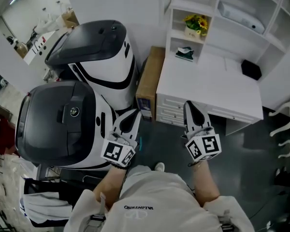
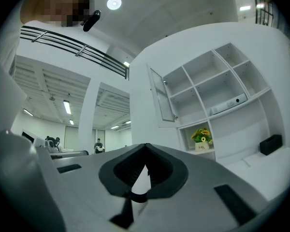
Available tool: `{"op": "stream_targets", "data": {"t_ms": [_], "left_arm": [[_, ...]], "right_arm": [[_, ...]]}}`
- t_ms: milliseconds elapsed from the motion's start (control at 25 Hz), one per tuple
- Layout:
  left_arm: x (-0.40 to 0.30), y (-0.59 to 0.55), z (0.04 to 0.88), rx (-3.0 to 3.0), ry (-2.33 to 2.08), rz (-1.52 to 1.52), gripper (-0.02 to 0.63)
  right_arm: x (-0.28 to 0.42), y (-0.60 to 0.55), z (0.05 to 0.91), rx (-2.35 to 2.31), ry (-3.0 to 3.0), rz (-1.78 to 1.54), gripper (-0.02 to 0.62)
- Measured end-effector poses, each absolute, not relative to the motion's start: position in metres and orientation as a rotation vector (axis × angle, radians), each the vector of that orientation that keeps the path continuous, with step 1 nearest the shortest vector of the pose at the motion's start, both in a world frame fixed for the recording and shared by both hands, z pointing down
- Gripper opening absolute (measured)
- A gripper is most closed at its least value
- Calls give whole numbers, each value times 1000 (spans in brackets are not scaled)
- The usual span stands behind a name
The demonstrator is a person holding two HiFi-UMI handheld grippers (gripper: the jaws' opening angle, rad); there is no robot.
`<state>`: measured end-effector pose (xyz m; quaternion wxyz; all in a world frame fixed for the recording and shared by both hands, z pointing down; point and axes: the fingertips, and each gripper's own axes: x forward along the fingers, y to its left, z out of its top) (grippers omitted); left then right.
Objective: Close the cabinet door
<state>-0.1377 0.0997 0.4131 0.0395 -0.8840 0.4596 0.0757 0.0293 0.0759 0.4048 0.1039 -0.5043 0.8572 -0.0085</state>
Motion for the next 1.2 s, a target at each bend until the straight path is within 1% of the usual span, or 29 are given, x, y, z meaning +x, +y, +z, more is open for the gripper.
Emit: {"op": "stream_targets", "data": {"t_ms": [440, 640, 840, 1080, 1200], "left_arm": [[-135, 57, 426, -2737, 1416, 236, 0], [-136, 15, 423, -2740, 1402, 270, 0], [-139, -40, 410, -2748, 1371, 309, 0], [-143, -115, 382, -2792, 1264, 450, 0], [-150, -151, 355, -2835, 1170, 641, 0]], "right_arm": [[23, 28, 411, -1463, 2561, -25, 11], [24, -8, 409, -1482, 2564, -12, 11], [17, -54, 389, -1464, 2552, 21, 11], [-4, -115, 339, -1373, 2522, 112, 11], [-14, -142, 309, -1308, 2503, 148, 11]]}}
